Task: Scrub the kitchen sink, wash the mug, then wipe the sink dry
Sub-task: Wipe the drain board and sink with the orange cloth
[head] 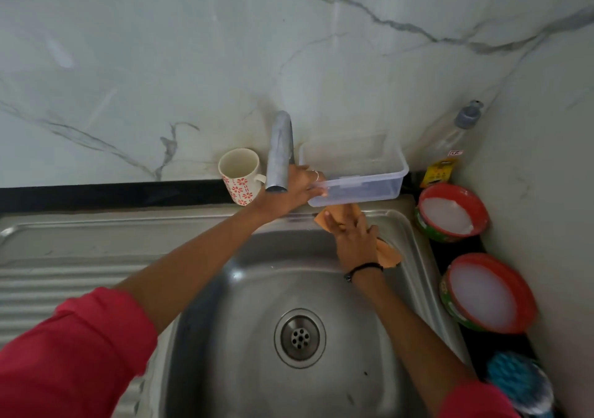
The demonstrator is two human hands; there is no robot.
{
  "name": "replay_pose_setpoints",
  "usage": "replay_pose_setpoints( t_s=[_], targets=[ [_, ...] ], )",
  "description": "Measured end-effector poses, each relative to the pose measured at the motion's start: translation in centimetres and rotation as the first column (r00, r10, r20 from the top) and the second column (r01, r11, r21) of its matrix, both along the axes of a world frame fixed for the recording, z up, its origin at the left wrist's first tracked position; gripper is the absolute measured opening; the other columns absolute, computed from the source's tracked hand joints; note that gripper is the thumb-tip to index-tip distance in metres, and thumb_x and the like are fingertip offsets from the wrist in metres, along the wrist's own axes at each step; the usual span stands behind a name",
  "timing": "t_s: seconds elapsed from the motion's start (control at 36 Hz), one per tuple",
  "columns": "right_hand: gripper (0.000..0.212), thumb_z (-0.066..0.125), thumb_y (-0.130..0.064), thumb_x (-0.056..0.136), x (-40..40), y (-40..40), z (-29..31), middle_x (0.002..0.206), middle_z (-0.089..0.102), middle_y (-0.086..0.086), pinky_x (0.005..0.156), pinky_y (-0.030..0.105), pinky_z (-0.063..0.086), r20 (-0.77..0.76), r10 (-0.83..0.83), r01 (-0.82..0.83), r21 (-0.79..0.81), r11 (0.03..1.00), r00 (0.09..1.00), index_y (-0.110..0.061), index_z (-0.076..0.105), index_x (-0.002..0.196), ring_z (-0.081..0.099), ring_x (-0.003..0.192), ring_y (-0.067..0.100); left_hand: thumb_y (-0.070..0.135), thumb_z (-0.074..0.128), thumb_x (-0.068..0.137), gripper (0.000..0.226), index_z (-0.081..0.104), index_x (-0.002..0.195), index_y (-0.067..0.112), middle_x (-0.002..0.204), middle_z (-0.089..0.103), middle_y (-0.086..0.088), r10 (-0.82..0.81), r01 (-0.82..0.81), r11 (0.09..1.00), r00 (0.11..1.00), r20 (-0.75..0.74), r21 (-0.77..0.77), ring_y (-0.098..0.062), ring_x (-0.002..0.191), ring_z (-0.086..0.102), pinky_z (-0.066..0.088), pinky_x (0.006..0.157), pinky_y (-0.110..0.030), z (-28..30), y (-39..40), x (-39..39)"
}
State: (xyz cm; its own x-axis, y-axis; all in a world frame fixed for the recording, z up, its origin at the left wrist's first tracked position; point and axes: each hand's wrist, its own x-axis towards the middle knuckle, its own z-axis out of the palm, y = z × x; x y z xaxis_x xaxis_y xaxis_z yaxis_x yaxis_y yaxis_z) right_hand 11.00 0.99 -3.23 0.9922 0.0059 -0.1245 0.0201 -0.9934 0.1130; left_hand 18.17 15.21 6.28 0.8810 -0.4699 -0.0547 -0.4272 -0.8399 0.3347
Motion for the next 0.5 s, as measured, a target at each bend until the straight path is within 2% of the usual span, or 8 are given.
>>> replay_pose_setpoints(
  t_s=[0.03,0.08,0.14,0.17,0.22,0.31,0.39,0.5],
  targets=[
    [0.065,0.071,-0.035,0.073,-0.3,-0.3,0.2,0.144,0.041,0.020,0.073,0.044,0.049,0.031,-0.013,0.013,-0.008,1.000,0.999,-0.043,0.046,0.133,0.054,0.112,0.039,0.026,0.056,0.092,0.030,0.066,0.107,0.002,0.087,0.062,-0.010,-0.041,0.040,0.999,0.998,0.055,0.032,-0.027,0.087,0.058,0.027,0.064,0.004,0.8,-0.2,-0.6],
    [0.059,0.040,-0.027,0.097,-0.6,-1.4,-0.5,0.155,0.005,0.022,0.095,0.049,0.039,0.026,-0.005,0.005,-0.001,1.000,1.000,-0.037,0.013,0.148,0.028,0.135,0.040,0.028,0.053,0.094,0.031,0.065,0.110,0.004,0.099,0.065,-0.015,-0.084,0.071,0.992,0.989,0.125,0.103,-0.027,0.090,0.060,0.030,0.064,-0.005,0.9,-0.4,-1.1],
    [0.057,0.028,-0.022,0.101,-0.9,-2.2,-0.2,0.155,-0.007,0.022,0.103,0.051,0.032,-0.035,-0.073,0.075,0.037,0.997,0.997,-0.030,-0.001,0.150,0.011,0.141,0.041,0.030,0.048,0.096,0.034,0.063,0.116,0.008,0.106,0.064,-0.012,-0.092,0.072,0.987,0.987,0.134,0.145,-0.020,0.089,0.057,0.029,0.073,-0.004,0.5,-0.4,-1.1],
    [0.057,0.026,-0.021,0.101,-1.0,-2.7,-0.3,0.155,-0.008,0.022,0.104,0.052,0.031,-0.053,-0.111,0.113,0.025,0.993,0.992,-0.027,-0.003,0.150,0.004,0.142,0.042,0.032,0.044,0.097,0.035,0.060,0.120,0.010,0.110,0.063,-0.009,-0.104,0.079,0.980,0.986,0.130,0.184,-0.018,0.094,0.058,0.024,0.077,-0.005,0.8,-0.6,-1.6],
    [0.055,0.025,-0.018,0.101,-1.2,-3.5,-0.4,0.154,-0.001,0.025,0.103,0.051,0.033,-0.039,-0.188,0.189,0.018,0.982,0.981,-0.021,0.002,0.151,0.000,0.142,0.044,0.036,0.040,0.098,0.038,0.058,0.123,0.013,0.115,0.062,-0.007,-0.128,0.092,0.976,0.975,0.180,0.195,-0.019,0.105,0.058,0.019,0.073,-0.010,1.3,-1.0,-2.1],
    [0.052,0.027,-0.013,0.098,-1.3,-4.0,0.2,0.150,0.012,0.029,0.097,0.048,0.040,-0.020,-0.301,0.302,0.022,0.953,0.953,-0.015,0.016,0.149,0.009,0.141,0.044,0.038,0.043,0.096,0.038,0.060,0.121,0.015,0.117,0.061,-0.010,-0.152,0.106,0.969,0.968,0.202,0.224,-0.023,0.109,0.057,0.027,0.066,-0.019,0.1,-1.2,-2.0],
    [0.051,0.027,-0.013,0.097,-1.2,-3.6,0.1,0.150,0.014,0.028,0.094,0.043,0.040,-0.035,-0.362,0.363,0.046,0.931,0.932,-0.010,0.016,0.148,0.013,0.140,0.041,0.041,0.046,0.094,0.038,0.062,0.118,0.017,0.119,0.062,-0.012,-0.115,0.071,0.972,0.975,0.190,0.222,-0.027,0.110,0.059,0.043,0.080,-0.033,-0.4,-1.4,-2.2],
    [0.051,0.025,-0.014,0.099,-1.0,-2.9,-0.5,0.151,0.013,0.029,0.092,0.041,0.042,-0.030,-0.459,0.460,0.028,0.887,0.888,-0.009,0.011,0.149,0.014,0.141,0.040,0.042,0.046,0.094,0.038,0.064,0.117,0.018,0.114,0.064,-0.010,-0.143,0.086,0.970,0.959,0.246,0.227,-0.025,0.100,0.063,0.041,0.072,-0.031,-1.2,-2.1,-2.1]
  ],
)
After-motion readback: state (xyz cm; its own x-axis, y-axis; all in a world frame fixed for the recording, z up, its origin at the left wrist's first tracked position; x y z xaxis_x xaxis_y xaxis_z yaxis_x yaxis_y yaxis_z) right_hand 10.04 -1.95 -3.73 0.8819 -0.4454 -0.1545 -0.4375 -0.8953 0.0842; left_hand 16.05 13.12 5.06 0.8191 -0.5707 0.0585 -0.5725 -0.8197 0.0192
